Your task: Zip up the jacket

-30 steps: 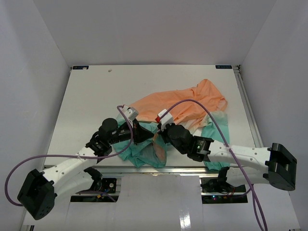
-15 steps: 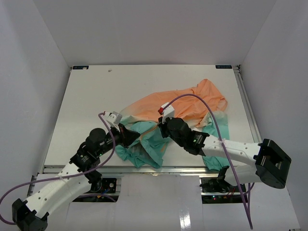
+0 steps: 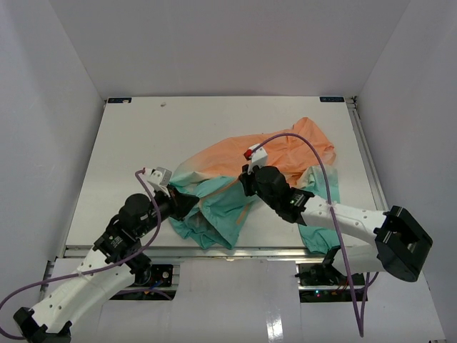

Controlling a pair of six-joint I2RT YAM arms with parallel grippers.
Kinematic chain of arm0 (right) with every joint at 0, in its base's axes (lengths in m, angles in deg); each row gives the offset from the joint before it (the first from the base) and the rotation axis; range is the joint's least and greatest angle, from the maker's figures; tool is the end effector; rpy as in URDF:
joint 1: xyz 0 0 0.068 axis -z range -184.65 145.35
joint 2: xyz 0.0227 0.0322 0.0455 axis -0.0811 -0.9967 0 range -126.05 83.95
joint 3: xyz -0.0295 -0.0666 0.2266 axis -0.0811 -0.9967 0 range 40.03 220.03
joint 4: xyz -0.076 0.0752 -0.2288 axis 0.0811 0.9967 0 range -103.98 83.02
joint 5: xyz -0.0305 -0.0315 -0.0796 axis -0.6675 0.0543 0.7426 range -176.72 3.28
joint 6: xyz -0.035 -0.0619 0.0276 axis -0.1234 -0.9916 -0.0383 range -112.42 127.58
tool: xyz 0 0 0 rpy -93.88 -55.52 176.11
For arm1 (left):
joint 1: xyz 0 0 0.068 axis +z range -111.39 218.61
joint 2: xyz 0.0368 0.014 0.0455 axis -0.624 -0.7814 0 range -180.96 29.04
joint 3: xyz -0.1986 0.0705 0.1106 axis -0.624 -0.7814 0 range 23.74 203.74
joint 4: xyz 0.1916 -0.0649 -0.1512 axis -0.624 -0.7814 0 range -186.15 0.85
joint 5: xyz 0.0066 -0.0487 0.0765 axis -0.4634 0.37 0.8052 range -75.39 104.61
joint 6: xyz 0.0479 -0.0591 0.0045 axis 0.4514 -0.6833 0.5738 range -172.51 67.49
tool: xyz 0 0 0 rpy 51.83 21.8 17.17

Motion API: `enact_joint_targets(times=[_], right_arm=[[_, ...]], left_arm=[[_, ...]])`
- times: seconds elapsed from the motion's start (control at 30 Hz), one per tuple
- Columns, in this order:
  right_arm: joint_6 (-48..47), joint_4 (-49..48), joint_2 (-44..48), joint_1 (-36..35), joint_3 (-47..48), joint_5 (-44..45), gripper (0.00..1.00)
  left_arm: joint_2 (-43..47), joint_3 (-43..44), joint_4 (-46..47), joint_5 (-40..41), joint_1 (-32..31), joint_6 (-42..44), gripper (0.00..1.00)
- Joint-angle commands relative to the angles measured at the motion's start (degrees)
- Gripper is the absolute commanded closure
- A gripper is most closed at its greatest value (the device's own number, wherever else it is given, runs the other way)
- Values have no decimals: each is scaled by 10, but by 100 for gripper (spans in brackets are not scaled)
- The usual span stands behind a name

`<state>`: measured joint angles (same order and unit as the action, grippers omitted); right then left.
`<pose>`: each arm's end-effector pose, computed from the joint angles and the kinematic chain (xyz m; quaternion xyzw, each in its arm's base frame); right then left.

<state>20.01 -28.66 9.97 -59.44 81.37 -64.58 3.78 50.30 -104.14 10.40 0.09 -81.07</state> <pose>0.2015 0.2435 0.2148 -0.1815 0.7809 0.1901 0.5666 0.1398 -0.1174 0.2434 0.0908 0.7808 -0.3652 0.4986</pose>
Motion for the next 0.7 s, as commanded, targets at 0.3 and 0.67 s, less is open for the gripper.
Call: enact_joint_targets(times=[0.3,0.67], right_arm=[[5,-12,-75,233,78,-68,92],[-8,-12,-148,336,159,-123,92]], left_arm=[[-61,117,-29,208,-2,-17,100],[-21,154,-79,289,-2,1,100]])
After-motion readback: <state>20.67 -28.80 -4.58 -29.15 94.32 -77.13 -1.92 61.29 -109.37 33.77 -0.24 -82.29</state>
